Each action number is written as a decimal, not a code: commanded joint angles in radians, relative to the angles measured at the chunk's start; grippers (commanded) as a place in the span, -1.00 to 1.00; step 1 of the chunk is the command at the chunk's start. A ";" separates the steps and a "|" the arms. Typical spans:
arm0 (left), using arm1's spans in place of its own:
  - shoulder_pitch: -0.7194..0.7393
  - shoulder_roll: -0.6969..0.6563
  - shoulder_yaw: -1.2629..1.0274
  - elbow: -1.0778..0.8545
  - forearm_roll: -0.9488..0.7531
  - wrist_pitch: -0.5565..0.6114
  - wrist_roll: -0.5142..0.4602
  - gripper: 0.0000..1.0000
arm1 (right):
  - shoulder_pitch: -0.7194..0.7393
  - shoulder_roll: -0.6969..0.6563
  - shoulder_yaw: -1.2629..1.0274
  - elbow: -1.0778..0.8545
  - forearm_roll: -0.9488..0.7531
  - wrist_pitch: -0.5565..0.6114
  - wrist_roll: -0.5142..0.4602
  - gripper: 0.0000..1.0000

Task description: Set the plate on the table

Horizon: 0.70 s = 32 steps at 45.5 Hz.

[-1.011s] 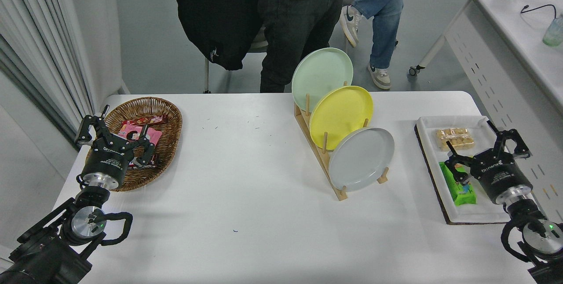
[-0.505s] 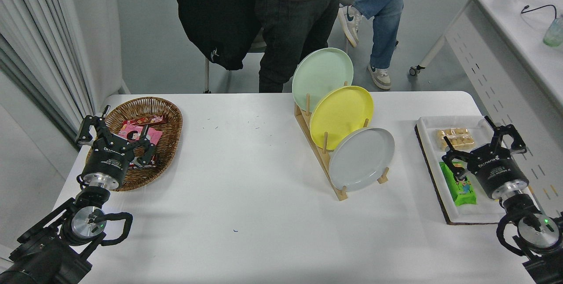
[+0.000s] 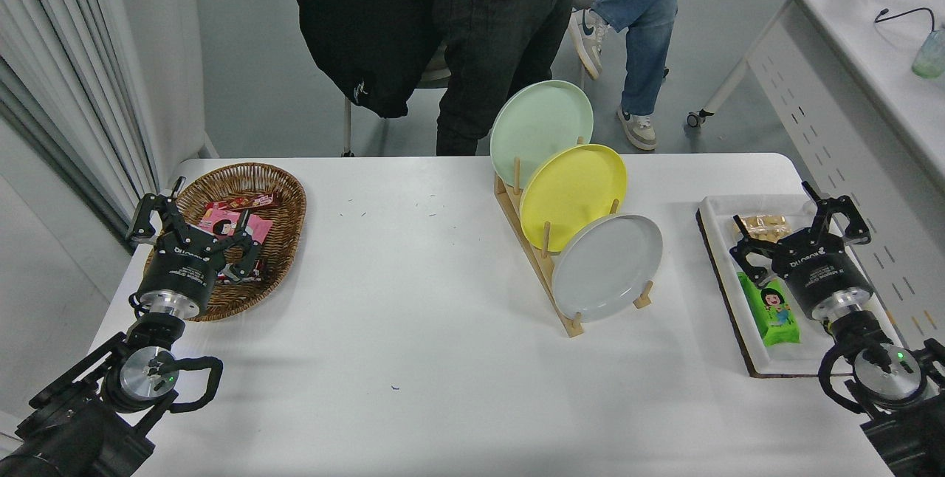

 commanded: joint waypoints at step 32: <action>0.000 0.000 0.000 0.000 0.001 0.000 0.000 0.96 | 0.084 -0.092 -0.156 -0.040 -0.029 -0.002 -0.002 0.99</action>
